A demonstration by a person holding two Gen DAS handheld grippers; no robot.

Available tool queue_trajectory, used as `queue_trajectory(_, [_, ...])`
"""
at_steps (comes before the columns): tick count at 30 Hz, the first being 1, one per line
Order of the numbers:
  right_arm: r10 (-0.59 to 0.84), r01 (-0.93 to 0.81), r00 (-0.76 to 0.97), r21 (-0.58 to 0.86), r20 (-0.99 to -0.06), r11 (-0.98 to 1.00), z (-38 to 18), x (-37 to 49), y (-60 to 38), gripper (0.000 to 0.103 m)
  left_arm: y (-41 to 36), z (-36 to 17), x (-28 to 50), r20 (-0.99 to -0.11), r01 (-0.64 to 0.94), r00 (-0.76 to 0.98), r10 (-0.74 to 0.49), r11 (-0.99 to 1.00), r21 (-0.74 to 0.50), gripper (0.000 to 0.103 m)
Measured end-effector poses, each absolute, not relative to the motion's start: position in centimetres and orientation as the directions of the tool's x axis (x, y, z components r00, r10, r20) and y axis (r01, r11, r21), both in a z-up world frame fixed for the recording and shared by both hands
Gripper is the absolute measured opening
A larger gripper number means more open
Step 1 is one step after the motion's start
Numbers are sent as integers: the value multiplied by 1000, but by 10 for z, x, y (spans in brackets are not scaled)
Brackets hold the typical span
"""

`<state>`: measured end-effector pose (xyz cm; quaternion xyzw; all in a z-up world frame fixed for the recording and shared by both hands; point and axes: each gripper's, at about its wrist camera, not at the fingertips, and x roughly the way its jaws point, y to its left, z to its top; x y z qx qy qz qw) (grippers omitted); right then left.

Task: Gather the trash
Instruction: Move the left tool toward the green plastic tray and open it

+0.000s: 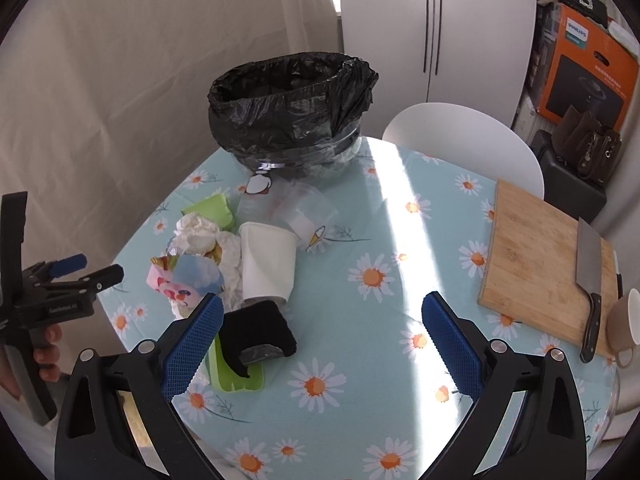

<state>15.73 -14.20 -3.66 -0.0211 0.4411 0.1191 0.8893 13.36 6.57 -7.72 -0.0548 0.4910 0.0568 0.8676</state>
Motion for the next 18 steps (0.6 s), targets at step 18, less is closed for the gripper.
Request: queue_trajectory(18, [241, -298, 485, 101, -841, 949, -74, 250, -124, 95, 67, -98, 223, -892, -80, 448, 58, 996, 24, 97])
